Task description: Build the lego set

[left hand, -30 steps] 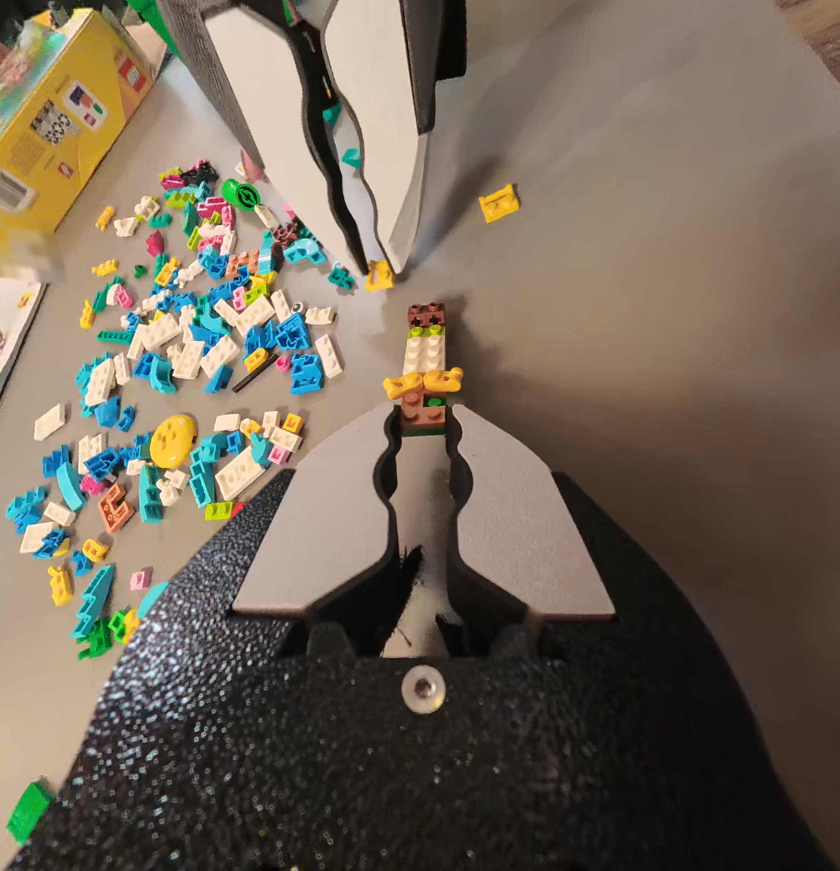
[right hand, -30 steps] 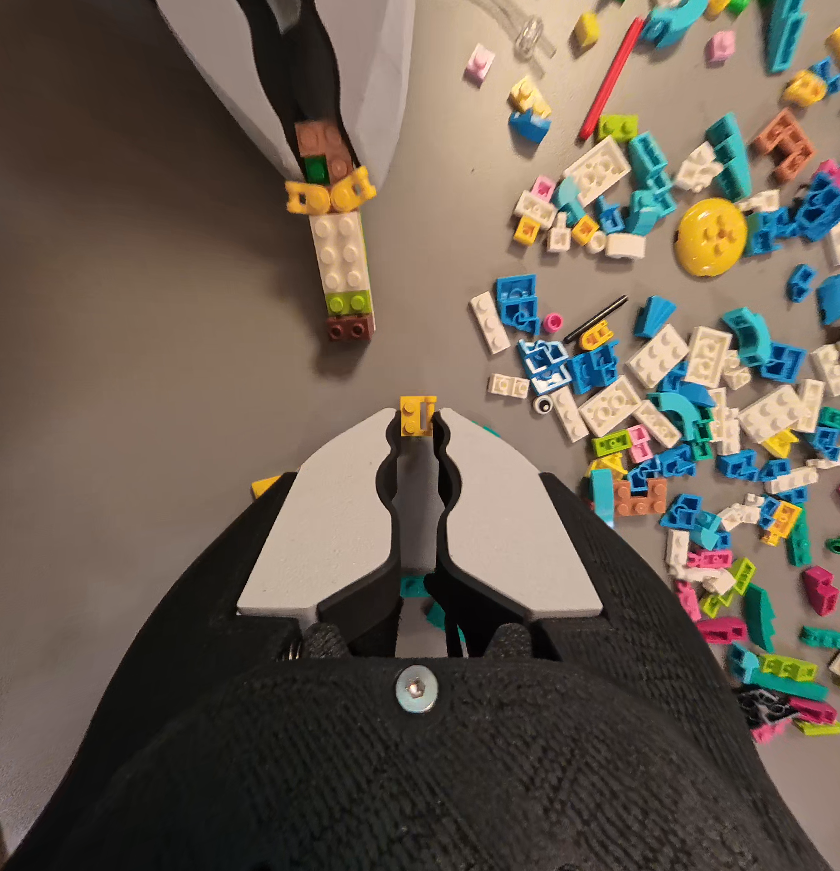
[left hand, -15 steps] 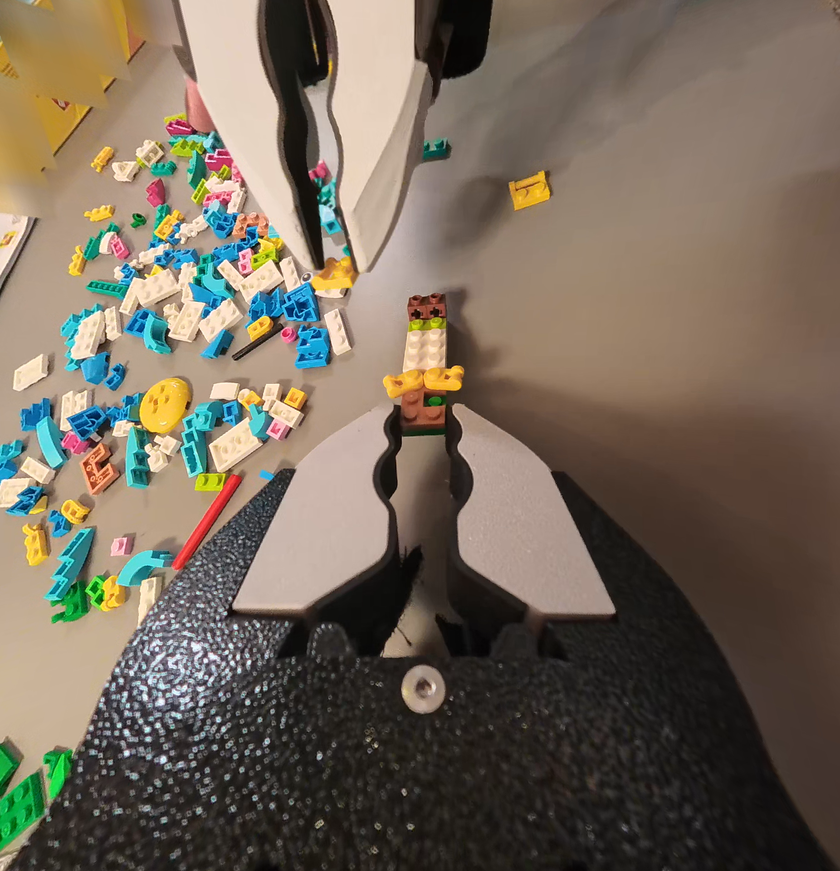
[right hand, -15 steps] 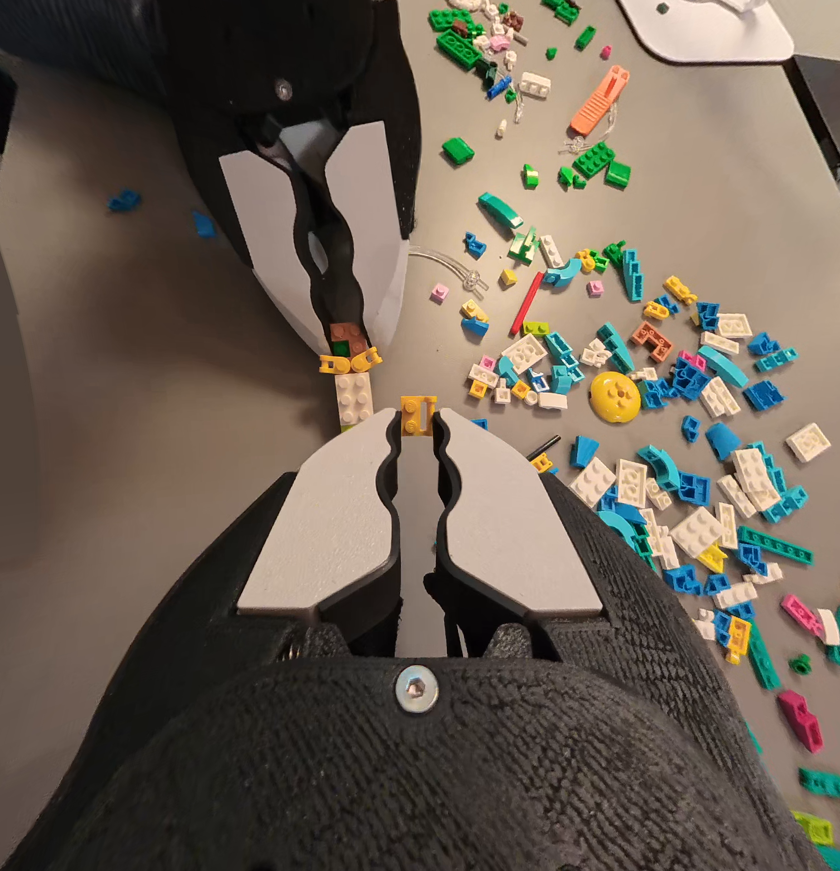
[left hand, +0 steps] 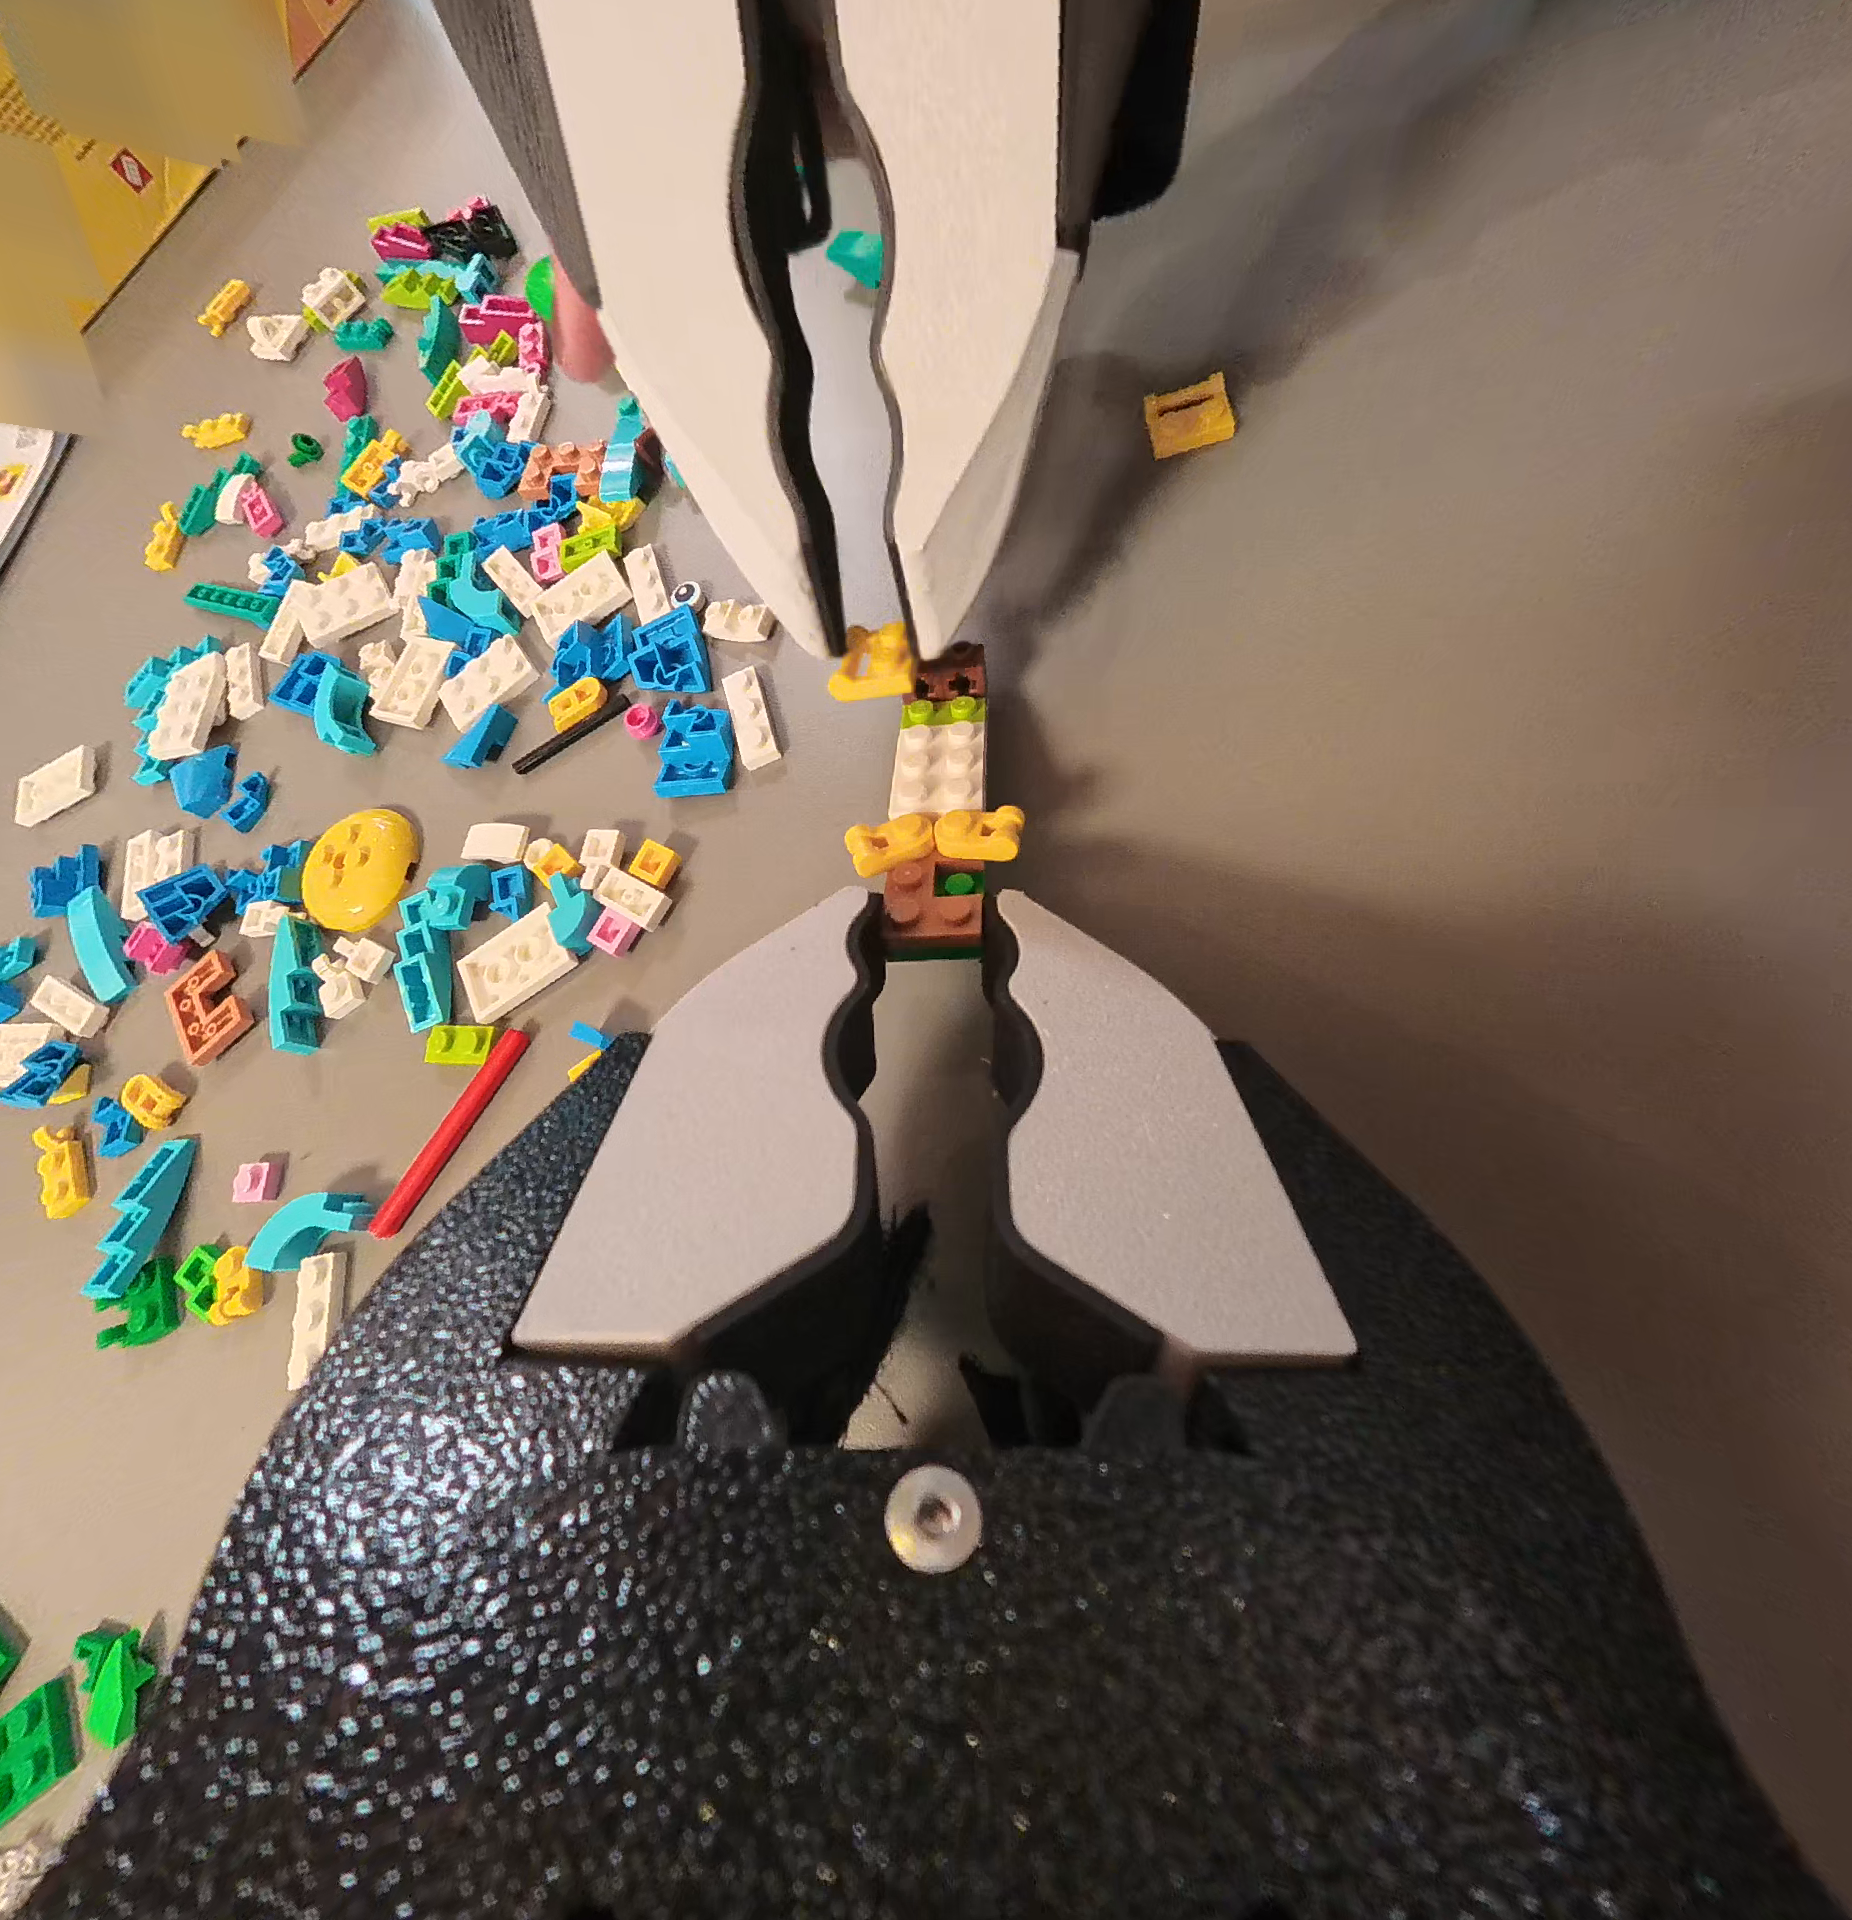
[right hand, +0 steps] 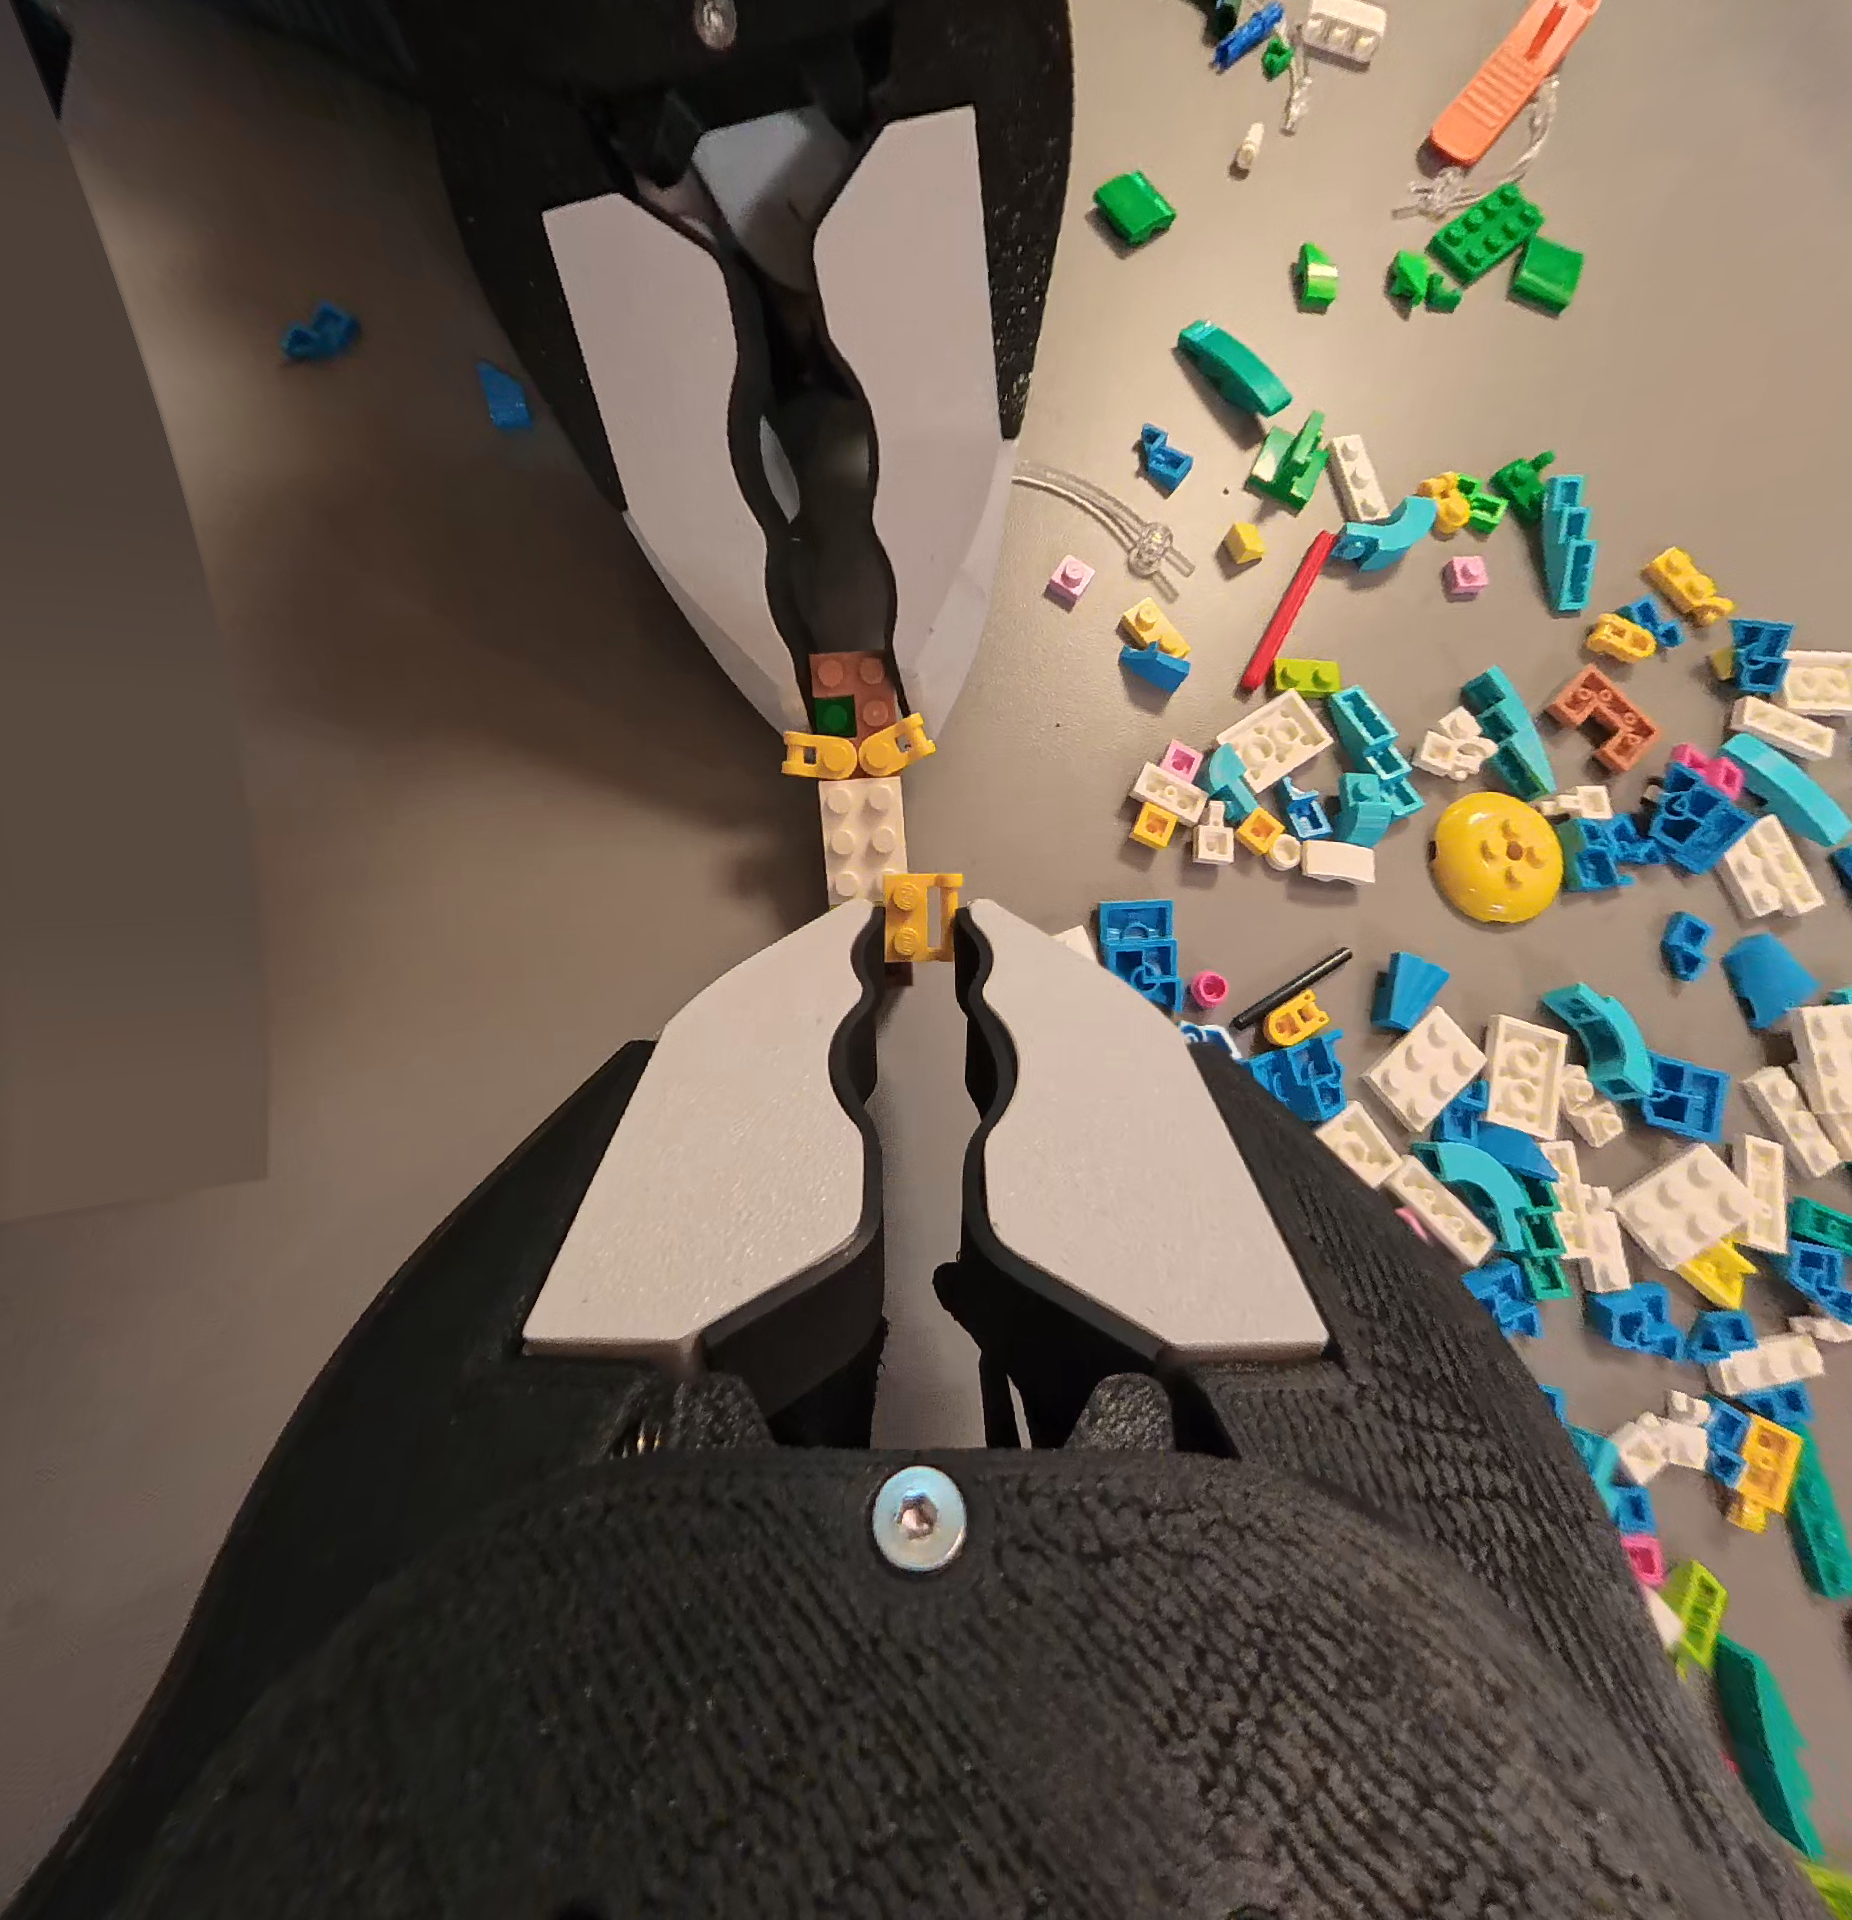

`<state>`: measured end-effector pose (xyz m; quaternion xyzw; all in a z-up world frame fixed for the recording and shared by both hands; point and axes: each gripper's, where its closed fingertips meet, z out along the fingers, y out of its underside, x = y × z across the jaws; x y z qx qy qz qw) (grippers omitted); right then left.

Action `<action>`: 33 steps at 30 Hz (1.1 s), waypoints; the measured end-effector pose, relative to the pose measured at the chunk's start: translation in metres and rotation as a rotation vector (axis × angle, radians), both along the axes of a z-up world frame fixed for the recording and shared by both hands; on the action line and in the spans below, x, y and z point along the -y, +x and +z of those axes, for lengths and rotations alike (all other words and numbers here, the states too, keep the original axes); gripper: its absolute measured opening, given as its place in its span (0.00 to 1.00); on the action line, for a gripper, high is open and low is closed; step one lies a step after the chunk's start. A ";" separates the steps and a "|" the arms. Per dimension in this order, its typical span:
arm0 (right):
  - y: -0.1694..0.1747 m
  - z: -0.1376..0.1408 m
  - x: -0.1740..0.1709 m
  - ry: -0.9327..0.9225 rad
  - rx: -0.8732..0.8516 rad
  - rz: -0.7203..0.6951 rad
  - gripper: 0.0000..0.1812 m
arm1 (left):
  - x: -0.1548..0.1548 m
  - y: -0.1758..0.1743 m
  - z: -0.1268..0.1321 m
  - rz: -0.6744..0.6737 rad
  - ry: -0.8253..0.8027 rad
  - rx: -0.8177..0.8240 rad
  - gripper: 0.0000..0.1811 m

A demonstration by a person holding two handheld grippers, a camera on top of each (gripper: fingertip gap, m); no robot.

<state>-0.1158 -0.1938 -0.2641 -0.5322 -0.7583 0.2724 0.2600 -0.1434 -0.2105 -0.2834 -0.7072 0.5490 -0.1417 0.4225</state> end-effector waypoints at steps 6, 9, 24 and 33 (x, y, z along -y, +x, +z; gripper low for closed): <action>-0.006 -0.003 0.006 0.007 0.015 0.003 0.06 | 0.000 0.000 0.000 0.005 -0.005 0.000 0.10; -0.006 -0.005 0.008 0.020 0.022 0.015 0.06 | 0.000 0.000 0.000 0.005 -0.005 0.000 0.10; -0.003 -0.010 0.004 0.080 0.051 0.003 0.06 | 0.001 0.001 0.000 0.000 -0.009 0.000 0.10; -0.002 -0.010 0.006 0.085 0.046 0.003 0.07 | 0.001 0.001 0.000 -0.002 -0.007 0.000 0.10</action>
